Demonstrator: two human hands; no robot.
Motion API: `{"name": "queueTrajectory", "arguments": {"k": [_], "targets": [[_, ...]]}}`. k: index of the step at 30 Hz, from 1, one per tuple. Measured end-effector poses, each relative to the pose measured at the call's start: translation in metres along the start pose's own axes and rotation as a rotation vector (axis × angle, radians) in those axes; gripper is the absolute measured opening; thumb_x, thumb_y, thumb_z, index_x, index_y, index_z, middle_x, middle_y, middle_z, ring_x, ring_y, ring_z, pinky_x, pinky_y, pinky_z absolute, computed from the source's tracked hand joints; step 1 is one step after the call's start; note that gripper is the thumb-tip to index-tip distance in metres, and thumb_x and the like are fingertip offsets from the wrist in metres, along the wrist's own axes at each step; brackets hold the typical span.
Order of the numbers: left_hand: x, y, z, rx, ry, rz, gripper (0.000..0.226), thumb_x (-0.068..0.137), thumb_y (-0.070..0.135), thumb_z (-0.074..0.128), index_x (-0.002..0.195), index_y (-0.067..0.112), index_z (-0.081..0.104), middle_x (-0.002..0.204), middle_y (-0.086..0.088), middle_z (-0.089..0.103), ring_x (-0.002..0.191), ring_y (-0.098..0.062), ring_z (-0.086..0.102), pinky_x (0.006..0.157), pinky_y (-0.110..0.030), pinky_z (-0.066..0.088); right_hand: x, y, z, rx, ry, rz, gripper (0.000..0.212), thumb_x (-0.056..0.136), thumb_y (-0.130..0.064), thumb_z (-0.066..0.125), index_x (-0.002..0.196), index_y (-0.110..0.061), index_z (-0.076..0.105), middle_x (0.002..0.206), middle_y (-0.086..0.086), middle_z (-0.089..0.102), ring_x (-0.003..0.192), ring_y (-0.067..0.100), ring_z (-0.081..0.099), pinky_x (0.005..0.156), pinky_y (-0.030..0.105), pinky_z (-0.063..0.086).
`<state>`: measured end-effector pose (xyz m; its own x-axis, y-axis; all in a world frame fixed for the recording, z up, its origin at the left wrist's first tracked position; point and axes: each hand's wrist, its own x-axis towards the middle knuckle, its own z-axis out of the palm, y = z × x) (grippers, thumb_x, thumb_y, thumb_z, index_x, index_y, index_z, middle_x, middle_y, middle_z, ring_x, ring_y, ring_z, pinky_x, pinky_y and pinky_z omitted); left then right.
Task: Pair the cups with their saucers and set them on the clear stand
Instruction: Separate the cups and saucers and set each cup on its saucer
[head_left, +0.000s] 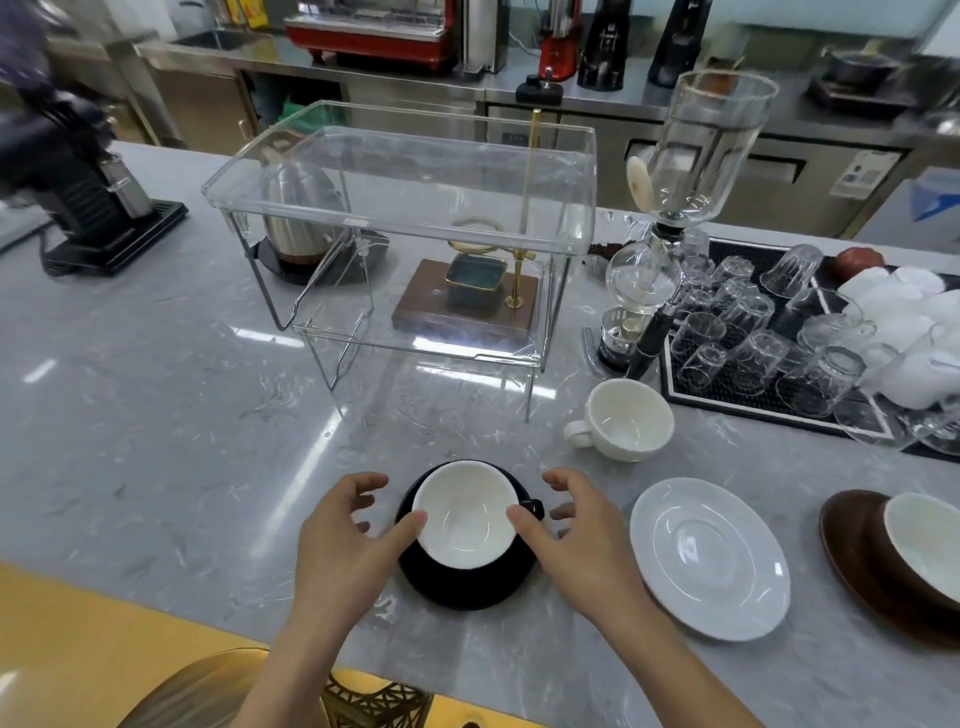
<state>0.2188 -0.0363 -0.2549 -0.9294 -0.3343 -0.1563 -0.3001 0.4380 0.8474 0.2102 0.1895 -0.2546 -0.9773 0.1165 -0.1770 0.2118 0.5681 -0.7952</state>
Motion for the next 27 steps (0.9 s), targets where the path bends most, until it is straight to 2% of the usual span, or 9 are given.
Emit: {"name": "queueTrajectory", "arguments": {"k": [4,6,8,13,15,17,20,25,27], "targets": [[-0.008,0.015,0.002,0.085,0.015,0.085,0.045,0.08,0.033,0.082,0.121,0.026,0.064,0.118,0.016,0.057,0.111,-0.011,0.053,0.091,-0.03,0.043,-0.007,-0.002,-0.014,0.014,0.037,-0.032,0.048,0.081,-0.054,0.069,0.123,-0.039,0.052,0.114,-0.022,0.055,0.097,-0.001,0.057,0.085,0.028,0.053],[-0.013,0.023,0.006,0.17,0.01,0.214,0.041,0.082,0.035,0.079,0.12,0.027,0.065,0.121,0.017,0.057,0.117,-0.009,0.052,0.096,-0.026,0.038,-0.012,0.001,-0.026,-0.005,0.036,-0.052,0.045,0.082,-0.05,0.07,0.121,-0.039,0.052,0.105,-0.025,0.052,0.094,-0.003,0.055,0.082,0.023,0.048],[-0.017,0.029,0.014,0.245,-0.024,0.365,0.039,0.084,0.039,0.077,0.119,0.028,0.067,0.13,0.015,0.056,0.127,-0.01,0.048,0.101,-0.026,0.034,-0.016,0.006,-0.035,-0.062,0.038,-0.089,0.044,0.083,-0.05,0.069,0.122,-0.038,0.052,0.107,-0.026,0.05,0.095,-0.001,0.055,0.086,0.022,0.046],[-0.024,0.041,0.049,0.367,-0.116,0.643,0.046,0.081,0.052,0.061,0.119,0.028,0.07,0.145,0.0,0.056,0.143,-0.026,0.041,0.111,-0.051,0.039,-0.022,0.026,-0.052,-0.22,0.073,-0.229,0.045,0.085,-0.048,0.065,0.125,-0.03,0.056,0.129,-0.02,0.051,0.119,0.002,0.048,0.097,0.018,0.038],[-0.024,0.045,0.062,0.416,-0.158,0.692,0.048,0.082,0.053,0.059,0.123,0.029,0.068,0.147,0.0,0.055,0.144,-0.026,0.039,0.11,-0.054,0.04,-0.023,0.032,-0.057,-0.298,0.073,-0.238,0.049,0.086,-0.051,0.061,0.129,-0.027,0.056,0.14,-0.011,0.049,0.13,0.009,0.043,0.105,0.02,0.031],[-0.026,0.046,0.075,0.504,-0.204,0.725,0.054,0.083,0.056,0.056,0.129,0.029,0.065,0.151,-0.003,0.052,0.147,-0.026,0.036,0.113,-0.055,0.037,-0.023,0.037,-0.062,-0.361,0.101,-0.242,0.052,0.084,-0.053,0.055,0.128,-0.025,0.058,0.143,-0.003,0.05,0.132,0.016,0.045,0.107,0.026,0.03],[-0.027,0.046,0.089,0.642,-0.282,0.71,0.065,0.086,0.063,0.046,0.14,0.028,0.056,0.158,-0.004,0.042,0.152,-0.026,0.027,0.12,-0.048,0.019,-0.021,0.044,-0.067,-0.454,0.111,-0.242,0.053,0.081,-0.053,0.055,0.124,-0.022,0.061,0.138,0.004,0.056,0.125,0.024,0.053,0.103,0.032,0.035],[-0.027,0.055,0.104,0.703,-0.305,0.716,0.063,0.086,0.06,0.046,0.135,0.023,0.06,0.149,-0.008,0.054,0.144,-0.032,0.043,0.114,-0.053,0.035,-0.015,0.058,-0.077,-0.485,0.053,-0.201,0.064,0.083,-0.057,0.047,0.136,-0.023,0.053,0.151,0.002,0.044,0.137,0.023,0.041,0.111,0.028,0.02],[-0.026,0.058,0.108,0.707,-0.297,0.722,0.061,0.086,0.058,0.047,0.133,0.022,0.062,0.146,-0.009,0.057,0.141,-0.033,0.047,0.112,-0.052,0.036,-0.012,0.059,-0.081,-0.472,0.048,-0.195,0.066,0.082,-0.058,0.044,0.138,-0.024,0.051,0.153,0.0,0.04,0.139,0.022,0.038,0.111,0.026,0.018]]}}
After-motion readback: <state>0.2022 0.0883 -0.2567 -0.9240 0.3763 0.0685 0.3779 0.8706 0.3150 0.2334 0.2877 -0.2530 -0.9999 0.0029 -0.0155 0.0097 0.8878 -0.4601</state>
